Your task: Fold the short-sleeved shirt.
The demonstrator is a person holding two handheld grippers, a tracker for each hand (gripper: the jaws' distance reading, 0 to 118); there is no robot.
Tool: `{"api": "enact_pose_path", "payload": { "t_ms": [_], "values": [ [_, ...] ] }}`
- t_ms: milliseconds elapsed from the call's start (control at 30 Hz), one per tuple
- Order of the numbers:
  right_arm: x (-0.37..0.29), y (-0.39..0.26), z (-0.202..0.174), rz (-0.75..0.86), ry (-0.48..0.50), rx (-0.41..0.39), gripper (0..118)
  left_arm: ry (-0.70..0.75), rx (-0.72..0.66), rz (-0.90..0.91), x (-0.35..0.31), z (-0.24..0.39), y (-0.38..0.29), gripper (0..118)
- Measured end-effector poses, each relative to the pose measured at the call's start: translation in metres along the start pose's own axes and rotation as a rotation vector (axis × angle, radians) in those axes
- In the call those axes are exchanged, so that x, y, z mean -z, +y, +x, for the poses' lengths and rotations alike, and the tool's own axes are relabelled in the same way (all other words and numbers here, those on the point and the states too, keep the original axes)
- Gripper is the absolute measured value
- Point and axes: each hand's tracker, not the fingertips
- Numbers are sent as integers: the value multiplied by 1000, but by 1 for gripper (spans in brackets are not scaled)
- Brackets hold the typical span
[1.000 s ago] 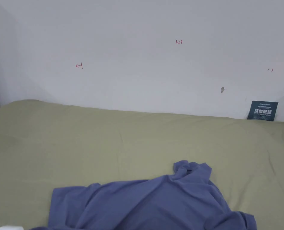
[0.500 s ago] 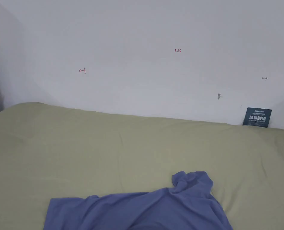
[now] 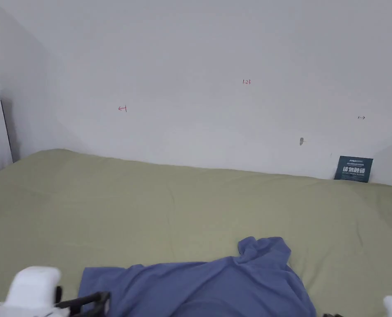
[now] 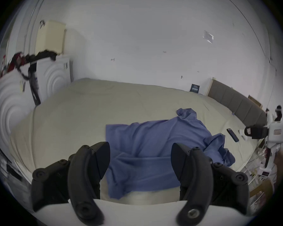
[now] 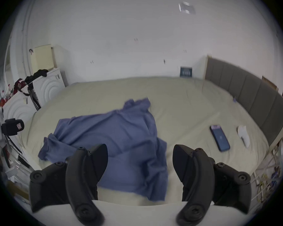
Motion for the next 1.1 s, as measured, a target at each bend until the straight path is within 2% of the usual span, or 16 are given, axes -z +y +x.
{"api": "enact_pose_path", "payload": {
  "t_ms": [100,167,200,267,300,333,500,567,900,933,967,1000,1033,1067,1100],
  "values": [
    [9,0,-32,29,-16,-41,88,39,43,-5,14,44,0,82],
    [12,-3,-50,35,-16,-35,80,31,44,21,18,71,-5,77],
    [12,-6,-57,40,-10,-37,70,34,49,37,18,83,-7,65],
    [8,-13,-72,36,-8,-33,31,51,68,58,14,105,-14,10],
    [6,-15,-77,40,-11,-38,7,55,82,67,13,113,-17,3],
    [4,-18,-83,38,-18,-40,3,68,105,80,10,120,-22,3],
    [-8,-34,-100,67,-50,-50,2,123,133,90,-6,135,-42,3],
    [-13,-36,-104,70,-35,-44,2,97,86,61,-5,131,-44,3],
    [-7,-28,-112,62,12,-55,2,58,46,28,6,101,-26,3],
    [-4,-25,-112,58,19,-60,2,63,44,26,12,92,-18,5],
    [2,-24,-109,51,20,-59,2,79,25,18,20,81,-10,18],
    [7,-22,-107,47,25,-54,2,115,-5,30,28,69,-3,46],
    [12,-19,-106,42,38,-44,2,133,-45,46,38,55,6,96],
    [18,-16,-105,34,47,-36,2,122,-83,23,51,39,16,118],
    [24,-14,-104,30,47,-38,2,85,-115,5,62,23,26,118]
  ]
}}
